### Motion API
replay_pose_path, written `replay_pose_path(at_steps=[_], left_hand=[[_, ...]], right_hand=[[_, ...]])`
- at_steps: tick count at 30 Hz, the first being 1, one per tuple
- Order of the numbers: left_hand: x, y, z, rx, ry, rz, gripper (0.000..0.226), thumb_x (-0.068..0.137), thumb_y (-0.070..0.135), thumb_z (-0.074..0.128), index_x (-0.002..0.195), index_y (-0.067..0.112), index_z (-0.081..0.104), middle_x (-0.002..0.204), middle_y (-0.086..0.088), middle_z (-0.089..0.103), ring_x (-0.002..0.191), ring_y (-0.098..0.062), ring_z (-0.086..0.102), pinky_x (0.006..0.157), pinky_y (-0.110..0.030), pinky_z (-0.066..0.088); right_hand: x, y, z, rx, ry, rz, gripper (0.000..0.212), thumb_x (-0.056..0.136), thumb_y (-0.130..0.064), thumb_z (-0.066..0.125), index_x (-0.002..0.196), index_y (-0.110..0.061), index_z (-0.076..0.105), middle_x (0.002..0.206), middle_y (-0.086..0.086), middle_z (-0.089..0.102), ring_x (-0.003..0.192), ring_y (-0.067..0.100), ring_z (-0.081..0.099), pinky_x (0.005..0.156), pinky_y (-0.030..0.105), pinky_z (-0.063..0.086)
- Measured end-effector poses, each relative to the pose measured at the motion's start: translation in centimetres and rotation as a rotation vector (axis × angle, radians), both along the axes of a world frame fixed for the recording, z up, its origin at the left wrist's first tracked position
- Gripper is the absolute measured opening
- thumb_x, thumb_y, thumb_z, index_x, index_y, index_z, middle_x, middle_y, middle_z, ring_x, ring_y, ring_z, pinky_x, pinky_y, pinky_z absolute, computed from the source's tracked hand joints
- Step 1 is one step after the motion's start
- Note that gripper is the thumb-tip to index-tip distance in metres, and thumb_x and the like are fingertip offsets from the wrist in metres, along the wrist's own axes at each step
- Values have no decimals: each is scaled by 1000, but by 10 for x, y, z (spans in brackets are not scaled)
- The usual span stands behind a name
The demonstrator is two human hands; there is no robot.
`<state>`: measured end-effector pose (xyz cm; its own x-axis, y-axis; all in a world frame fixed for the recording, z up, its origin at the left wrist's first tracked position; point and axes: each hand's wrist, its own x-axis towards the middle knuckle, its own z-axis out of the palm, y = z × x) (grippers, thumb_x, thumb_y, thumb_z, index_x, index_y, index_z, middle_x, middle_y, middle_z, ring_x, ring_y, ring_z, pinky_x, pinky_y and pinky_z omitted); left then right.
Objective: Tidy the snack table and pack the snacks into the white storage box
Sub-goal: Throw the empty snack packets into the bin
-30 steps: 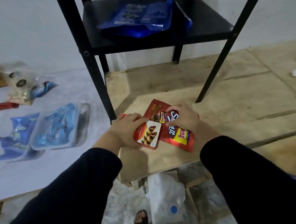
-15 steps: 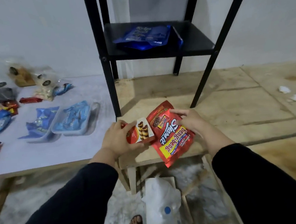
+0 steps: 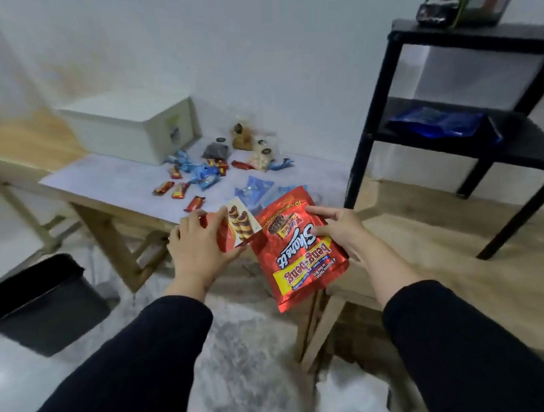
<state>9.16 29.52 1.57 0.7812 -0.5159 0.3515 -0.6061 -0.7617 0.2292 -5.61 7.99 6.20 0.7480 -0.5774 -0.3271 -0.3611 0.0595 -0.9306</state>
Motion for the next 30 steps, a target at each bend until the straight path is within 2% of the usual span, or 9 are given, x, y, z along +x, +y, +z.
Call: replay_pose_path(at_steps=[4,8,13,16,18,23,27,30], left_hand=[[39,84,-3,-68,-12,166,83,63,69,67,135,36,43,123,-6,47,115,-29,44,98,-45,35],[76,177,-18,-93,24,357,80,64,70,66,133,36,45,125,-5,47,117,-28,43,101,-45,31],[144,289,-26,-43,51,525,81,64,69,66,134,36,44,126,-5,47,118,-29,41,100,-44,32],[182,349,-28,-30,75,596,76,67,66,65,134,36,43,128,-5,46,120,-29,40,100,-44,32],[205,383,-29,-14,97,637,76,68,66,64,134,36,42,130,-6,44,121,-29,39,100,-45,32],[253,440,-42,7,169,711,80,67,64,68,137,34,42,129,-7,43,120,-30,38,102,-45,30],[299,458,-58,28,235,716,81,68,63,68,139,35,39,129,-6,42,122,-28,36,103,-44,28],[343,466,-71,41,274,731,83,68,64,66,140,37,36,130,-3,40,123,-26,35,105,-43,27]], right_hand=[[74,63,9,-39,-11,152,54,80,9,65,121,-26,64,103,6,62,74,22,67,62,32,59],[157,134,4,-64,-19,288,54,80,8,65,120,-27,64,103,5,63,77,23,67,66,33,59],[265,236,-11,-50,-22,411,54,79,9,65,120,-26,65,99,0,64,77,20,68,59,28,56],[324,292,-22,-52,-11,476,53,79,8,66,120,-27,65,110,7,65,84,20,67,64,31,57],[357,326,-28,-41,-2,495,52,79,6,67,119,-28,65,113,8,65,85,21,68,62,30,57],[424,388,-41,-54,55,590,49,83,2,66,121,-28,64,110,7,63,84,19,67,58,27,56],[488,410,-62,-108,101,642,49,82,2,68,118,-31,65,111,9,64,88,22,68,73,37,60],[545,419,-76,-146,122,669,48,81,0,69,115,-35,66,109,8,65,87,23,69,76,40,60]])
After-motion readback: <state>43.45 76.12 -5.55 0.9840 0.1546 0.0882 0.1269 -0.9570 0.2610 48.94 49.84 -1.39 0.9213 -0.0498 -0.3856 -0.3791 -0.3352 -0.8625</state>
